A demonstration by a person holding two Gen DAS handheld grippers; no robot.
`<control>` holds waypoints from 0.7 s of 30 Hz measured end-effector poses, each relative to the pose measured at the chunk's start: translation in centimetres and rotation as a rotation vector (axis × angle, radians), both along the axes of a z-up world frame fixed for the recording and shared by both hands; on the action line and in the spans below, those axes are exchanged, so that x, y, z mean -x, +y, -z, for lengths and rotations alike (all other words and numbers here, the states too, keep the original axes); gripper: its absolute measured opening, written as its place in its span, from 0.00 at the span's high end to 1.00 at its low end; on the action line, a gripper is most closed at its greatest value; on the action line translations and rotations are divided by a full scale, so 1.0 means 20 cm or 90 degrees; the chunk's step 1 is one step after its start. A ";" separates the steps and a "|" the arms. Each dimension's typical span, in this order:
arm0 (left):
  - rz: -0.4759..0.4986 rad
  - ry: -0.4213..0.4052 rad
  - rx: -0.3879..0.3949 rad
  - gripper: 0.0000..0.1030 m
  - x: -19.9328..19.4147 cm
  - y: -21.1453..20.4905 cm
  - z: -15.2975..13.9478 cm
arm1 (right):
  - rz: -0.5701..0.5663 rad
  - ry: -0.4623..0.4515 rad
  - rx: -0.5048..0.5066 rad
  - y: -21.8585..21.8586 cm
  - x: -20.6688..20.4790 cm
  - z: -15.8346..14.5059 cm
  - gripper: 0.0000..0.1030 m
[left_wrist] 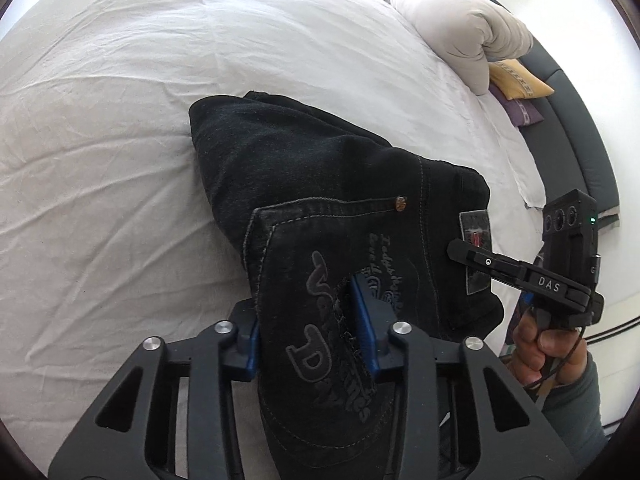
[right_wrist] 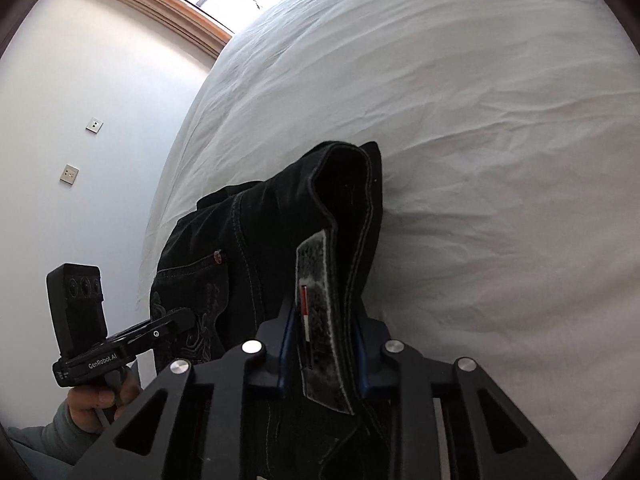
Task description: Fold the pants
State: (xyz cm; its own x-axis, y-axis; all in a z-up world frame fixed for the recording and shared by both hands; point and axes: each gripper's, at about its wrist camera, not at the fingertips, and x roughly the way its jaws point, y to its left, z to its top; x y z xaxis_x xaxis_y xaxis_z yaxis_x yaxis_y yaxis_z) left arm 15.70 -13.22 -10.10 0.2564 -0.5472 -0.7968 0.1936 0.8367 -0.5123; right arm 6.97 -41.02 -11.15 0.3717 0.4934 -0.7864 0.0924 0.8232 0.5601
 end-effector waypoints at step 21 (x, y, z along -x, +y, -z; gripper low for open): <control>-0.039 -0.139 -0.059 0.78 -0.23 0.40 -0.56 | -0.072 -0.153 0.080 0.46 -0.17 -0.50 0.81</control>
State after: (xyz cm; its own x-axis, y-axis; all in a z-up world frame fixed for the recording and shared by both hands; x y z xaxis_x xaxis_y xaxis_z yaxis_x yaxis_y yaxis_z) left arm 20.22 -5.30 1.18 0.4588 -0.4525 -0.7647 0.2387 0.8917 -0.3845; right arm 10.46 -31.92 -1.22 0.5030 0.4459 -0.7403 -0.1261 0.8853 0.4476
